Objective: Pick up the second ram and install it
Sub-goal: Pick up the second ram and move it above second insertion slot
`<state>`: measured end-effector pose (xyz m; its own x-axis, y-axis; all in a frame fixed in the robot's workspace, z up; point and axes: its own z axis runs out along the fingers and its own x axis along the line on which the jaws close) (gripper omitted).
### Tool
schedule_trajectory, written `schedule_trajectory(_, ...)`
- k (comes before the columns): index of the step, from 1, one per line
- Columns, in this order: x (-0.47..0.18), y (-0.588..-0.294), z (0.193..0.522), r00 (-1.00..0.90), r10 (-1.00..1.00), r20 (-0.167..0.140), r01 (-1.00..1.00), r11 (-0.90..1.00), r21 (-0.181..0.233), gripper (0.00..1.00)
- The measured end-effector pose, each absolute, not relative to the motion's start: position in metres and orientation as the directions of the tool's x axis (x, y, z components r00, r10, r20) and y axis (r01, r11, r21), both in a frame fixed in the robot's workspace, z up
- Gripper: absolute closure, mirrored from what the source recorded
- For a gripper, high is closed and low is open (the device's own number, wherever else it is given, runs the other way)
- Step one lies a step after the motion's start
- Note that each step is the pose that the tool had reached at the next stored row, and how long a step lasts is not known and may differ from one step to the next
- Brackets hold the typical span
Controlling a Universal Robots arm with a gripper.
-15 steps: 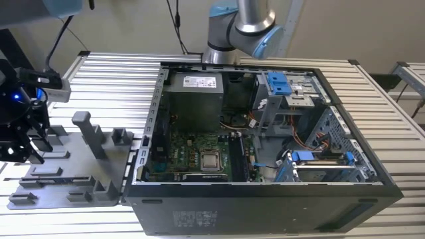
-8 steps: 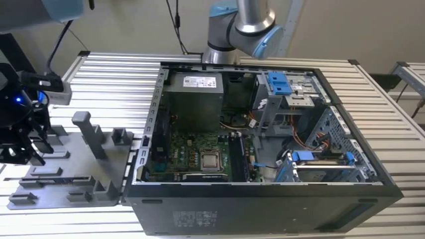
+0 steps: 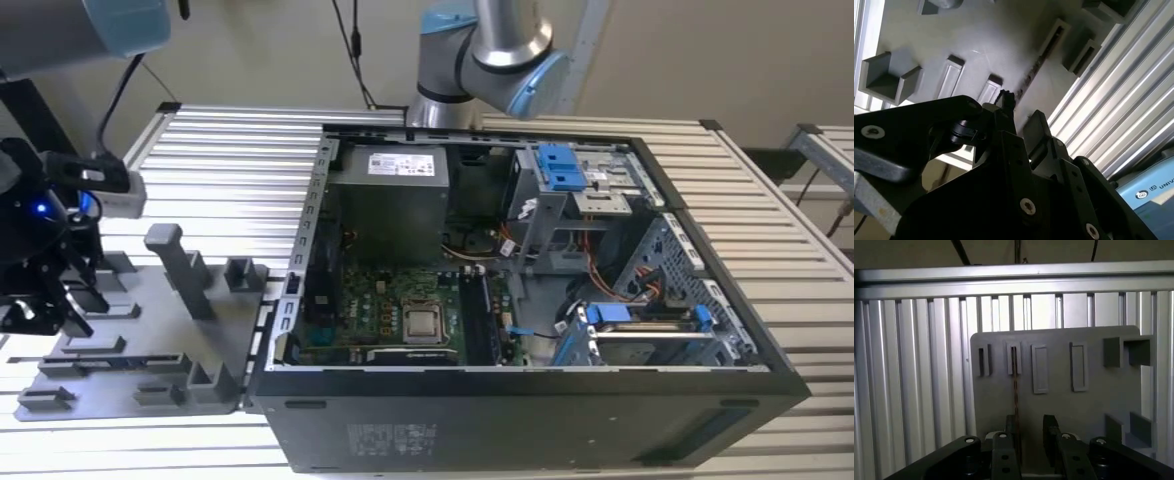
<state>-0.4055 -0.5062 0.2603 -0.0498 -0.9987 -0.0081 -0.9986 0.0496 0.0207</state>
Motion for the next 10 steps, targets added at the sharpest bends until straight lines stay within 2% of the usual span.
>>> schedule_trajectory(10, -0.409, -0.512, 0.247, -0.047, -0.999, -0.008, -0.999, 0.046, 0.019, 0.64)
